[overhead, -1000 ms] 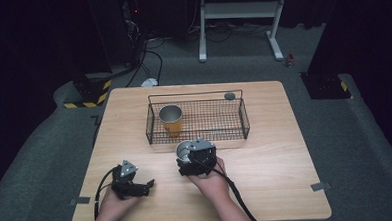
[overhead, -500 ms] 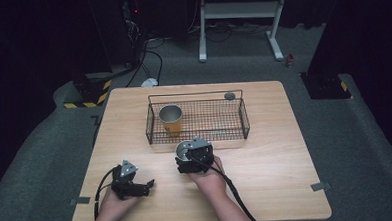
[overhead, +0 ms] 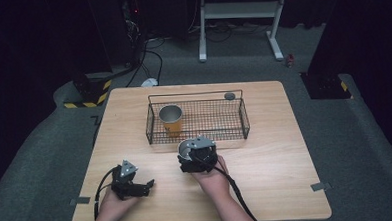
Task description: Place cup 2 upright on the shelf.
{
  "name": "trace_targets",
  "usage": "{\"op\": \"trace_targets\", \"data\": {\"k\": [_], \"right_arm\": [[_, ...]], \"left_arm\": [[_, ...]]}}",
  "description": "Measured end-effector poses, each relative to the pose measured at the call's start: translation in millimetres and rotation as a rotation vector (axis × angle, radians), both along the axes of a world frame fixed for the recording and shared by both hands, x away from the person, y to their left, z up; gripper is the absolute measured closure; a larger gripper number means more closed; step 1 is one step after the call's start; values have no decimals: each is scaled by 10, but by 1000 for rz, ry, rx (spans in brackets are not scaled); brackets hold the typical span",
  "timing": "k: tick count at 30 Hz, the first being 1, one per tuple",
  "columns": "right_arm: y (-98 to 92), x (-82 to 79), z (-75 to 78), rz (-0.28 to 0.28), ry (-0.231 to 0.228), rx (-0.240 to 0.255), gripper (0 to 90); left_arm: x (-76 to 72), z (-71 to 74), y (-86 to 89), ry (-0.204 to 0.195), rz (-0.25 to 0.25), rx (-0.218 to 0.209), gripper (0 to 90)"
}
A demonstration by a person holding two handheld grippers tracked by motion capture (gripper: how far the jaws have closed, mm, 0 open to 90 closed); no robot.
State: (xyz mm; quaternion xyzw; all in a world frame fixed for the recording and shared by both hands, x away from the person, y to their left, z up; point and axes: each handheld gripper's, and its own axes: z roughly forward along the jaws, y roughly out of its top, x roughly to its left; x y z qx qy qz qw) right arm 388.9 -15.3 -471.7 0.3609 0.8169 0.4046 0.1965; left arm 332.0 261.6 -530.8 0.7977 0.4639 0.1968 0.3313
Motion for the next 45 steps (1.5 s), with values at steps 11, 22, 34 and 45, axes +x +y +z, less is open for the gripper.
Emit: {"op": "trace_targets", "data": {"k": [11,22,34,45], "right_arm": [[-118,-17,62,-4,-24,9,147],[-307,-41,128,-39,-42,33,147],[-590,-109,214,-91,-59,30,147],[-881,-78,305,-153,-74,36,148]], "left_arm": [[-1,0,-1,-1,1,1,3],[-23,2,-5,1,12,0,10],[-24,0,0,1,7,-4,9],[-13,0,4,1,-3,-4,8]]}}
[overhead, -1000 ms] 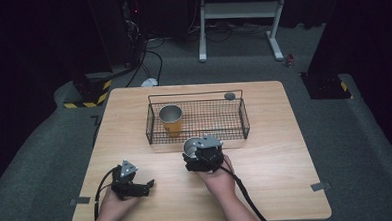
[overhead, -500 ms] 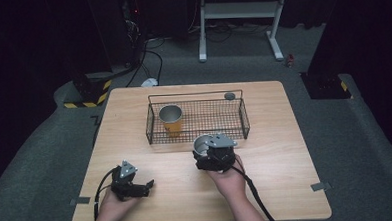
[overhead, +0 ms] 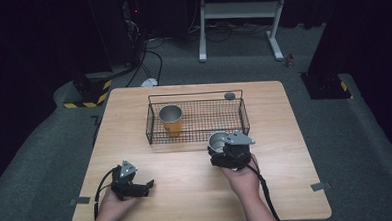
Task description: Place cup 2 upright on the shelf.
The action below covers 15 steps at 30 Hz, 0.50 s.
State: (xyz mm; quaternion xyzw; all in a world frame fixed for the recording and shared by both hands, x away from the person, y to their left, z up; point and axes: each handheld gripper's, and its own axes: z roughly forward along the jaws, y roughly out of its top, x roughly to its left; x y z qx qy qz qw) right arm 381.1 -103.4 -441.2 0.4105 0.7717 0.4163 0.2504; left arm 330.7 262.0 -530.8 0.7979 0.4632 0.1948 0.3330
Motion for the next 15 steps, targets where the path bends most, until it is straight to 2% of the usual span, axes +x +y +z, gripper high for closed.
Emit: {"op": "trace_targets", "data": {"k": [7,15], "right_arm": [[-112,81,144,-39,-20,12,147],[-151,233,347,-65,-54,14,148]], "left_arm": [[6,2,-2,-2,-4,7,8],[5,0,-11,-3,1,3,8]]}}
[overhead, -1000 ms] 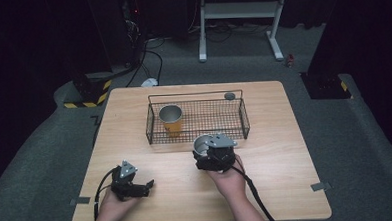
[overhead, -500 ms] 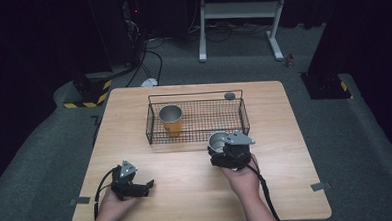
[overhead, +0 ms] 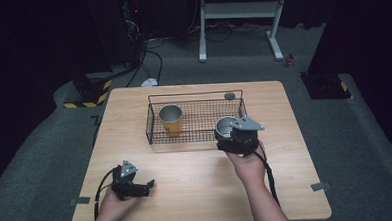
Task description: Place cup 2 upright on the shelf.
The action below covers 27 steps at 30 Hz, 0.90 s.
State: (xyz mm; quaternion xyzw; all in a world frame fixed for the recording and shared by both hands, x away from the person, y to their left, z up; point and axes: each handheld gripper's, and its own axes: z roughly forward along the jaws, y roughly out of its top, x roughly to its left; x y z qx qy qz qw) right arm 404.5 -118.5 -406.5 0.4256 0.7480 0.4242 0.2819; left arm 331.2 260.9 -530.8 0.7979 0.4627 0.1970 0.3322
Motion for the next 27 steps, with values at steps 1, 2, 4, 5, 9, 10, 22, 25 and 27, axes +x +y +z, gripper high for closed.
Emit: {"op": "trace_targets", "data": {"k": [1,2,4,5,9,10,22,25,27], "right_arm": [[1,16,16,-2,-1,-1,148],[3,35,35,-6,-2,-1,148],[6,75,66,-10,-9,-3,148],[9,94,78,-12,-6,2,148],[19,188,120,-23,-9,-3,148],[21,208,130,-29,-13,1,148],[96,528,194,-69,-8,15,148],[118,597,205,-79,-7,13,148],[143,657,204,-82,-4,11,148]], "left_arm": [[0,0,0,0,0,0,8],[0,0,0,0,0,0,8],[0,1,1,1,-1,0,8],[0,0,0,0,0,0,8],[4,2,0,1,-4,3,8],[4,2,0,0,-4,3,8],[1,1,-3,2,-8,-2,12],[1,1,-3,2,-9,-3,12],[2,0,-3,1,-8,-4,12]]}}
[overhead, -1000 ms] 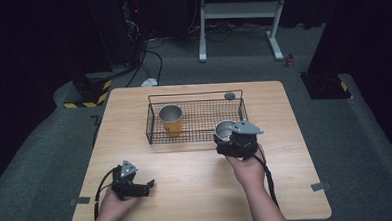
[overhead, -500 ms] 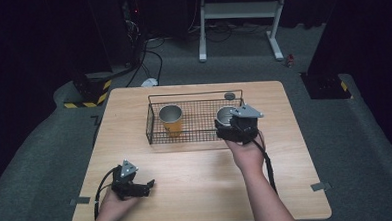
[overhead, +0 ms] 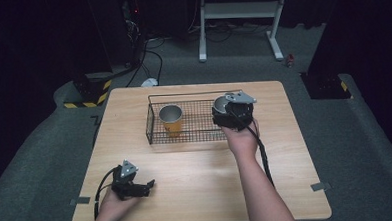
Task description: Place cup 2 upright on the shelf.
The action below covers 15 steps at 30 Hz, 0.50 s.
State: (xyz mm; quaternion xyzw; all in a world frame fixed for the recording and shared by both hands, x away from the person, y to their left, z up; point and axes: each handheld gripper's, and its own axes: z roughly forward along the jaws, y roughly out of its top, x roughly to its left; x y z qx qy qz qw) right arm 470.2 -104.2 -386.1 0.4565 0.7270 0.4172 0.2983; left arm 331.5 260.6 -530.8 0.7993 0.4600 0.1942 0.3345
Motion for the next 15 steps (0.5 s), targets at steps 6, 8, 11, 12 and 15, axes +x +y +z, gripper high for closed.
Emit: {"op": "trace_targets", "data": {"k": [6,8,11,12,15], "right_arm": [[75,223,-63,-25,26,-19,148],[100,296,-95,-29,36,-30,148],[121,375,-149,-44,49,-18,149],[124,400,-174,-46,60,-16,148],[157,465,-269,-49,88,-28,148]], "left_arm": [[0,0,3,0,-5,-1,14],[1,0,3,0,-5,-1,14],[4,1,3,1,-8,-2,14],[3,1,3,1,-7,-2,14],[3,1,3,2,-8,-2,15]]}}
